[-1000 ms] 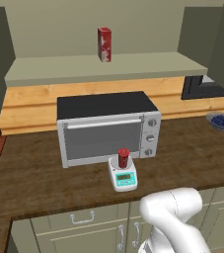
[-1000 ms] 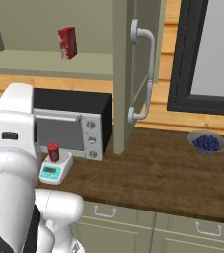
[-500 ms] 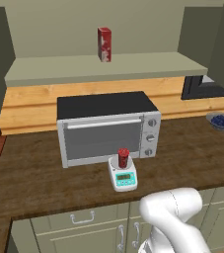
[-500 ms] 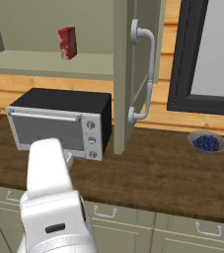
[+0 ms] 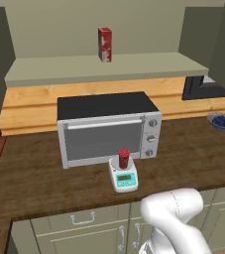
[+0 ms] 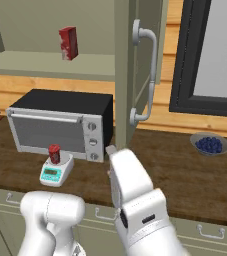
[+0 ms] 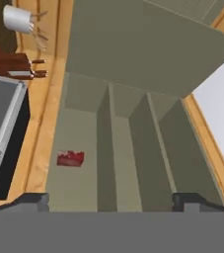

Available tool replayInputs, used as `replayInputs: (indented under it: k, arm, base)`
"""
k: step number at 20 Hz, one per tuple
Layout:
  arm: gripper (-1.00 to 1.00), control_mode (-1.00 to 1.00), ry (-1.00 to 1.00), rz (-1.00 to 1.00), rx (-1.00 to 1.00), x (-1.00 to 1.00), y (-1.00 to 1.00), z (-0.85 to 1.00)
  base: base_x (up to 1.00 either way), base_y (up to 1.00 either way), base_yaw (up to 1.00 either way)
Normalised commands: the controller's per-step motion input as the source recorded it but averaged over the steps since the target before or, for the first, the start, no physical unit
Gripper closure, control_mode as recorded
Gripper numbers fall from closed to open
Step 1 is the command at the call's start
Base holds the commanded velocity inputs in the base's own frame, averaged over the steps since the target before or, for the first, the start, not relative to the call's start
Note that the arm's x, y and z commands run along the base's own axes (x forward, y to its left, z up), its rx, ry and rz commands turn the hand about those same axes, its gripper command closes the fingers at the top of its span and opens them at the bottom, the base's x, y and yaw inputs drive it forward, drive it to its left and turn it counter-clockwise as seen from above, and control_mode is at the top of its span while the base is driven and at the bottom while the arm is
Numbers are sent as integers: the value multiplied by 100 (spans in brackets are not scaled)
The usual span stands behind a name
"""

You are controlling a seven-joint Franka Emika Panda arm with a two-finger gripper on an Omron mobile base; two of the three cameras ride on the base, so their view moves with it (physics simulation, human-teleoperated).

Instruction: Pick the yogurt and place it on the digital scale for weighing, and close the cabinet.

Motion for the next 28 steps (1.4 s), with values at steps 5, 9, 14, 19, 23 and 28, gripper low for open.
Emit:
replayInputs:
  k: [5, 9, 14, 19, 23, 28]
  arm:
    - [-100, -100, -11, 14, 8, 78, -72, -45]
    - [-100, -100, -3, 13, 11, 91, -57, -9]
    - [-100, -100, 6, 6, 8, 77, -25, 13]
    - [-100, -100, 4, 7, 0, 49, 37, 34]
    - [-100, -100, -6, 7, -1, 18, 99, 27]
    - [-100, -100, -13, -1, -8, 2, 100, 14]
  base:
    - [0, 0, 0]
    - [0, 0, 0]
    - [0, 0, 0]
    - [0, 0, 0]
    - [0, 0, 0]
    - [0, 0, 0]
